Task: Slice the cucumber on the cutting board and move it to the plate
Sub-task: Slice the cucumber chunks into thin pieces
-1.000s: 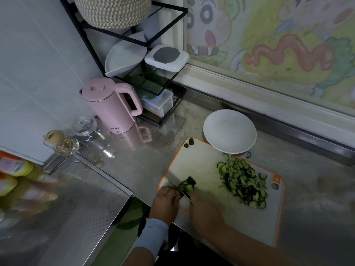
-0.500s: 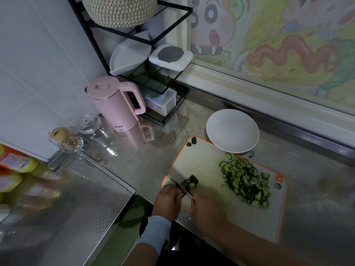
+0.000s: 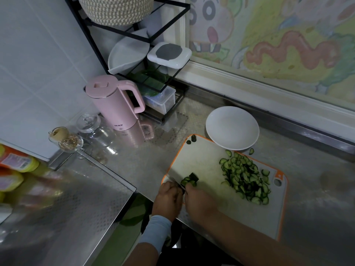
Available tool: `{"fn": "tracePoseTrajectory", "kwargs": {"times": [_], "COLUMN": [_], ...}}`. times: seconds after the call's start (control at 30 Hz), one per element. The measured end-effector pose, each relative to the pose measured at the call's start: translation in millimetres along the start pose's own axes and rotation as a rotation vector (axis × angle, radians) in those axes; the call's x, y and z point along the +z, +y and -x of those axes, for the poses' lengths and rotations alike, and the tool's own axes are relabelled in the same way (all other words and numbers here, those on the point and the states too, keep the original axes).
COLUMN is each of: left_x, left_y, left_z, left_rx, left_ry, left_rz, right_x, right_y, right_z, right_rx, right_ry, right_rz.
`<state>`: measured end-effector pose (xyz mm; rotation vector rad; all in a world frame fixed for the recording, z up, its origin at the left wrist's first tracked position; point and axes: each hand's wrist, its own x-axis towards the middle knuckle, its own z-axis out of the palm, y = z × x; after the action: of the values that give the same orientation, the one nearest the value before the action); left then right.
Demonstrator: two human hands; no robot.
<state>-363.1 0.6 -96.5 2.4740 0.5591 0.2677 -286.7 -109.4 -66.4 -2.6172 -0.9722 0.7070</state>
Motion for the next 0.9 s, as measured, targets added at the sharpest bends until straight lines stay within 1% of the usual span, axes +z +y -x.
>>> {"fn": "tracePoseTrajectory", "kwargs": {"times": [0.1,0.23,0.33,0.47,0.53,0.63,0.73,0.83,0.9], "left_x": [-3,-3,-3,-5,-5,-5,-3,-1,-1], "left_y": [2,3,5,9,8,8,8,5,4], "left_z": [-1,-4,-4,-4,-4,-4,-2,-1,-1], "left_rx": [-0.016,-0.079,-0.106,-0.097,-0.107,-0.122,-0.14,-0.158,-0.159], "left_ry": [-0.023,-0.08,-0.085,-0.064,-0.071,-0.074,-0.066,-0.034,-0.045], "left_rz": [-0.03,-0.061,-0.078,-0.084,-0.087,-0.082,-0.054,-0.015,-0.017], "right_x": [-3,-4,-1,4,8,14,9,4,1], "right_y": [-3,2,10,21,25,25,17,11,6], "right_z": [-2,12,25,34,36,34,26,13,9], "right_rx": [-0.019,0.01,0.024,0.006,0.011,0.015,-0.018,0.015,0.001], "right_ry": [0.004,0.067,0.103,0.064,0.067,0.084,0.001,0.027,0.009], "right_rz": [-0.003,-0.034,-0.029,0.049,0.062,0.161,0.042,-0.007,-0.005]}}
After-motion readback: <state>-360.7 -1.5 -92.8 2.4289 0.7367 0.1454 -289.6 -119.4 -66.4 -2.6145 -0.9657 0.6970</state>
